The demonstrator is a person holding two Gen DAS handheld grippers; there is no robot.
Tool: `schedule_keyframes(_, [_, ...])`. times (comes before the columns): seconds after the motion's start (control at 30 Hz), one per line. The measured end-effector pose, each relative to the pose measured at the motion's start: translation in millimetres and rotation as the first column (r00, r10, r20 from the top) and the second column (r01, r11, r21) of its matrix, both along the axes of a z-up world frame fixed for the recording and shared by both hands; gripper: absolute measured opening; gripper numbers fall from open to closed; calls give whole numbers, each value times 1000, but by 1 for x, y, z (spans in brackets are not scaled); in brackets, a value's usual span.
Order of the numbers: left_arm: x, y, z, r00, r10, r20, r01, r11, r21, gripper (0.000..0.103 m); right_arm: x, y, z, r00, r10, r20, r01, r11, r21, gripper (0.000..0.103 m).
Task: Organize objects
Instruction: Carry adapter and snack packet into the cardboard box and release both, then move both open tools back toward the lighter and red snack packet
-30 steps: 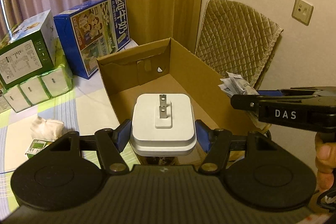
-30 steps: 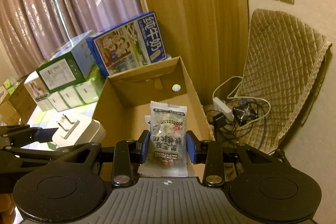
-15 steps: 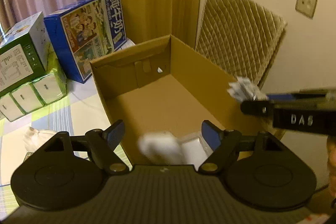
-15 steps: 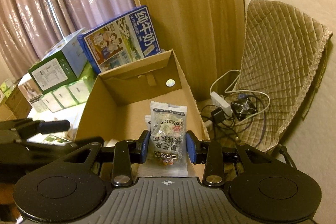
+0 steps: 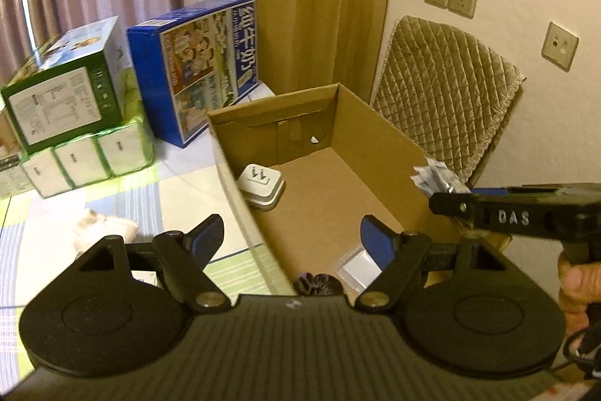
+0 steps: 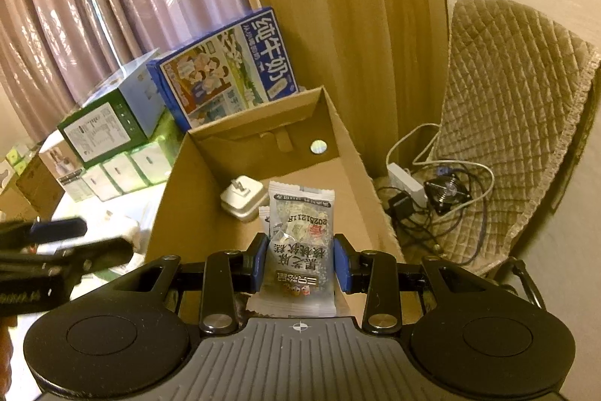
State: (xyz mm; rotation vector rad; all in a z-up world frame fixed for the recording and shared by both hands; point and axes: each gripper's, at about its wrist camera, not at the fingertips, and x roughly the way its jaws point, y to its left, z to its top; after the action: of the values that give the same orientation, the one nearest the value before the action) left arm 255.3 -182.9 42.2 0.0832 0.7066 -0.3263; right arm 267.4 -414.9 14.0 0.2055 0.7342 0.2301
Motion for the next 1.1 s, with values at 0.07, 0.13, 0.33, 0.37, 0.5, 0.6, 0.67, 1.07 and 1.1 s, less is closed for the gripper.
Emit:
schedule_keyframes(0.07, [-4,6,-1,1000,14,-4,-14,1000,-3,76,4,1,-1,1000,11,18,-12,1000,27,41])
schedule_keyframes(0.13, [-7,12,-2,1000,25,-7,-25,1000,-5,76,6,1,0,1000,5,23,-6,999,49,49])
schedule_keyframes(0.33, [-28,37,-1,997,74,-6,-74,997,-28,78,-13,-3,8,999,-9,42,7,998,57,55])
schedule_keyframes(0.37, [-32,41,-2,997,82,-8,-82,996,-31,78,-19,-3,9,999,-13,46,11,998,55,57])
schedule_keyframes(0.5, [-52,57,-2,993,116,-21,-117,992,-50,79,-42,-2,15,999,-18,48,15,998,67,65])
schedule_keyframes(0.6, [-68,69,-2,990,141,-31,-142,988,-54,81,-60,3,21,999,-18,50,15,997,73,72])
schedule_keyframes(0.67, [-81,77,-2,987,154,-35,-156,986,-60,81,-72,7,27,998,-13,59,9,997,75,76])
schedule_keyframes(1.07, [-160,139,-5,964,260,-52,-263,963,-53,85,-150,54,55,992,51,118,-63,993,105,91])
schedule_keyframes(1.1, [-165,144,-5,961,270,-53,-273,961,-54,85,-155,59,55,991,58,120,-71,992,107,92])
